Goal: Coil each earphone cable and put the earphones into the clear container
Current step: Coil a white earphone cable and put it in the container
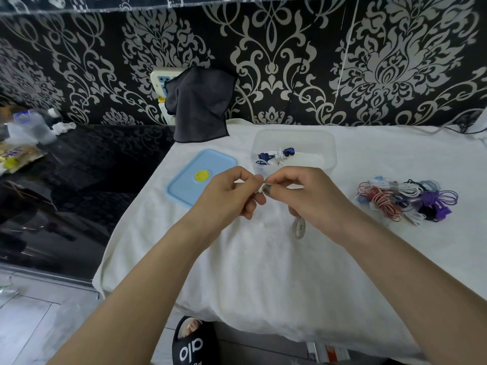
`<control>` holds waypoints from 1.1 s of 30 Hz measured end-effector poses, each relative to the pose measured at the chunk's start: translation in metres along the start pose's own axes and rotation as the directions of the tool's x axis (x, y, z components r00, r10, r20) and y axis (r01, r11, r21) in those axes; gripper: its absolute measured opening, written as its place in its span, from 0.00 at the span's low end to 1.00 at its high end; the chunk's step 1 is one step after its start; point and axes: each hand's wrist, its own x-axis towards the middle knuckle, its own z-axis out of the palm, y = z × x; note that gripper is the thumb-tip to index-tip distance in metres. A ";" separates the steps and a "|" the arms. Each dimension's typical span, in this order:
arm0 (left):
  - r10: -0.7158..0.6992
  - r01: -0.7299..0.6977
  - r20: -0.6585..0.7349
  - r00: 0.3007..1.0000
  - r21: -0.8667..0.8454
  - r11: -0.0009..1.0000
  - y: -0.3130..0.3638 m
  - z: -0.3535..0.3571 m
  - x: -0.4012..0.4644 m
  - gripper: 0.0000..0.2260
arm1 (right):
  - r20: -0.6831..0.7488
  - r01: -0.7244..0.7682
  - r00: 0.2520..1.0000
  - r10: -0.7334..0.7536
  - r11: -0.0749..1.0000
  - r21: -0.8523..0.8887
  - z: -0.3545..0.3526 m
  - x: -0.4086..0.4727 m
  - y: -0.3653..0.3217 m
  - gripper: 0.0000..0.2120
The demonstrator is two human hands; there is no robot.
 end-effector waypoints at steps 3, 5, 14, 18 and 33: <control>0.001 -0.001 0.002 1.000 0.013 1.000 0.001 0.000 0.000 0.11 | 0.021 -0.005 1.000 0.004 1.000 0.030 -0.002 0.000 -0.001 0.03; -0.004 0.004 0.006 1.000 0.012 1.000 0.001 0.001 0.000 0.10 | 0.030 -0.011 1.000 0.010 1.000 0.028 -0.003 0.001 -0.001 0.02; -0.036 0.024 0.040 0.999 0.274 0.962 -0.024 -0.005 0.010 0.06 | 0.021 -0.099 0.995 0.098 0.987 0.124 -0.007 0.008 0.011 0.02; 0.060 -0.163 0.176 0.983 0.662 0.732 -0.045 -0.001 0.009 0.05 | 0.018 -0.143 0.990 0.142 0.984 0.107 -0.008 0.010 0.015 0.02; 0.219 -0.222 0.038 0.975 0.243 0.944 -0.020 -0.005 0.007 0.05 | 0.022 -0.133 0.991 0.131 0.970 0.205 -0.012 0.010 0.011 0.02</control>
